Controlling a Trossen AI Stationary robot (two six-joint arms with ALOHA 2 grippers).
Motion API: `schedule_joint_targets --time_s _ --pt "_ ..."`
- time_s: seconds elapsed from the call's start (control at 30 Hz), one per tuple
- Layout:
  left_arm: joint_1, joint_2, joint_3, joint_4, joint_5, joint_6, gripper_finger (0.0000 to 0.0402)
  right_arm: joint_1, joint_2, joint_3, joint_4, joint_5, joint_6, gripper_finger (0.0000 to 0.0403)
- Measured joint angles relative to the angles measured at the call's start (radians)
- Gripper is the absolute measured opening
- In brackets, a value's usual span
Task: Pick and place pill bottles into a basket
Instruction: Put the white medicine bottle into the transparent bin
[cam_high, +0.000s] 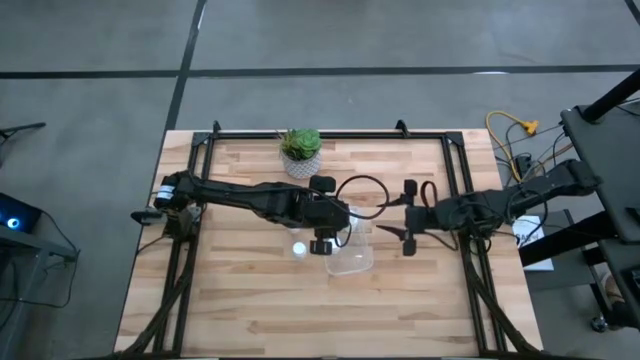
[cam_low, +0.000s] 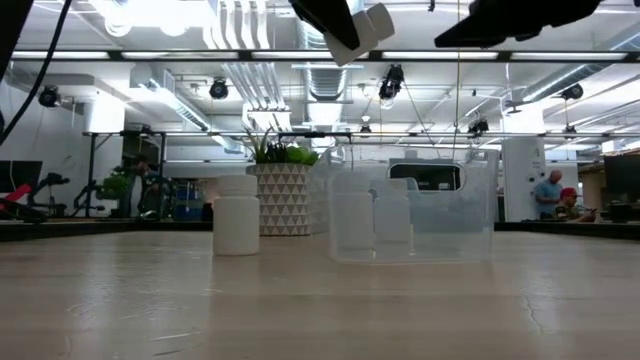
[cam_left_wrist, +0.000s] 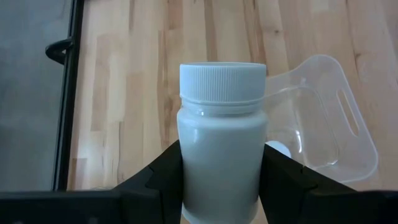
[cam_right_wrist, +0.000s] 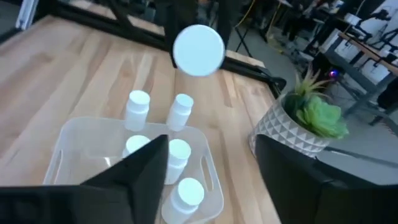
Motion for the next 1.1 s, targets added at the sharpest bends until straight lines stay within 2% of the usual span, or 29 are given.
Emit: schedule_joint_targets --time_s 0.2,0.4,1.1 --pt "0.000 0.000 0.000 -0.003 0.000 0.000 0.0144 0.002 0.111 0.129 -0.099 -0.005 -0.012 0.0285" --pt "0.004 0.000 -0.001 -0.003 0.008 0.000 0.0144 0.003 0.193 0.219 -0.129 -0.039 -0.045 0.0305" --pt "0.005 0.000 -0.001 0.019 0.029 0.000 0.0154 0.002 0.290 0.314 -0.127 -0.038 -0.106 0.0259"
